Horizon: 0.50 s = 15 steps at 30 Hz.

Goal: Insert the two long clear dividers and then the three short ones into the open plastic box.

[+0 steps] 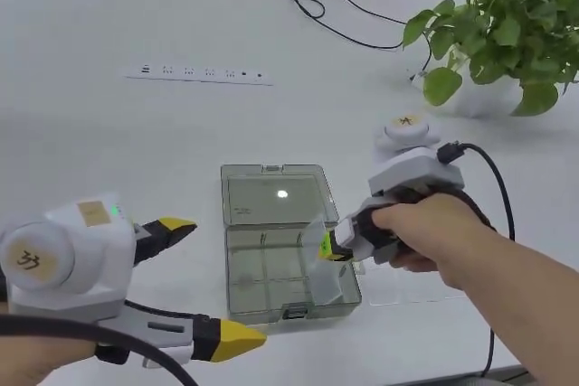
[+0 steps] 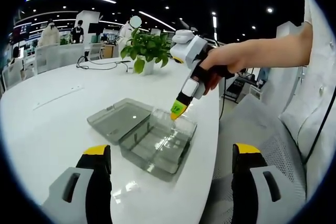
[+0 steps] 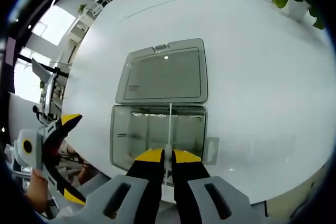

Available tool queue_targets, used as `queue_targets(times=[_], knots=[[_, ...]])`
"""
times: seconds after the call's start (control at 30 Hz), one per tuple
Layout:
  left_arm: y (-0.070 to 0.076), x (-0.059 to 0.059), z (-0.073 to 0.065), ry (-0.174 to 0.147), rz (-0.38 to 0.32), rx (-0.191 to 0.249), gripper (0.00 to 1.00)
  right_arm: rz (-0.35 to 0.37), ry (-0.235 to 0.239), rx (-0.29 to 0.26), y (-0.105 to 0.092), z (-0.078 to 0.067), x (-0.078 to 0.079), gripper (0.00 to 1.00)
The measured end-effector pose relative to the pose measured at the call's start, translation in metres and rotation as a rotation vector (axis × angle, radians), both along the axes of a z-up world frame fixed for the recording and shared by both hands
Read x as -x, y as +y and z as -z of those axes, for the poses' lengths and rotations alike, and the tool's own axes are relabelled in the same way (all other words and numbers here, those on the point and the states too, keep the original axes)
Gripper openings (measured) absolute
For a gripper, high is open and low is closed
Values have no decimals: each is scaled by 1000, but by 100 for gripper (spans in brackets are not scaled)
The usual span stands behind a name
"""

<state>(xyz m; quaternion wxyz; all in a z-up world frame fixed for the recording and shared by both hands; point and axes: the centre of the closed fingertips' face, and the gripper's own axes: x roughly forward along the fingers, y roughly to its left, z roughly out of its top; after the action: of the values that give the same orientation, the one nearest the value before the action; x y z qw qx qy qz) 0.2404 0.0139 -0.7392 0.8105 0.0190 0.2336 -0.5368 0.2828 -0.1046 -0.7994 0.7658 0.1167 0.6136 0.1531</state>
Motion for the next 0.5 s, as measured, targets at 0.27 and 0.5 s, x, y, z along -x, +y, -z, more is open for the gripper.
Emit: queue_targets(times=[0.27, 0.5], knots=[[0, 0, 1, 2, -2, -3, 98, -39, -23, 12, 9, 0, 1, 7], [1, 0, 2, 5, -4, -4, 98, -74, -34, 8, 15, 7, 0, 9]])
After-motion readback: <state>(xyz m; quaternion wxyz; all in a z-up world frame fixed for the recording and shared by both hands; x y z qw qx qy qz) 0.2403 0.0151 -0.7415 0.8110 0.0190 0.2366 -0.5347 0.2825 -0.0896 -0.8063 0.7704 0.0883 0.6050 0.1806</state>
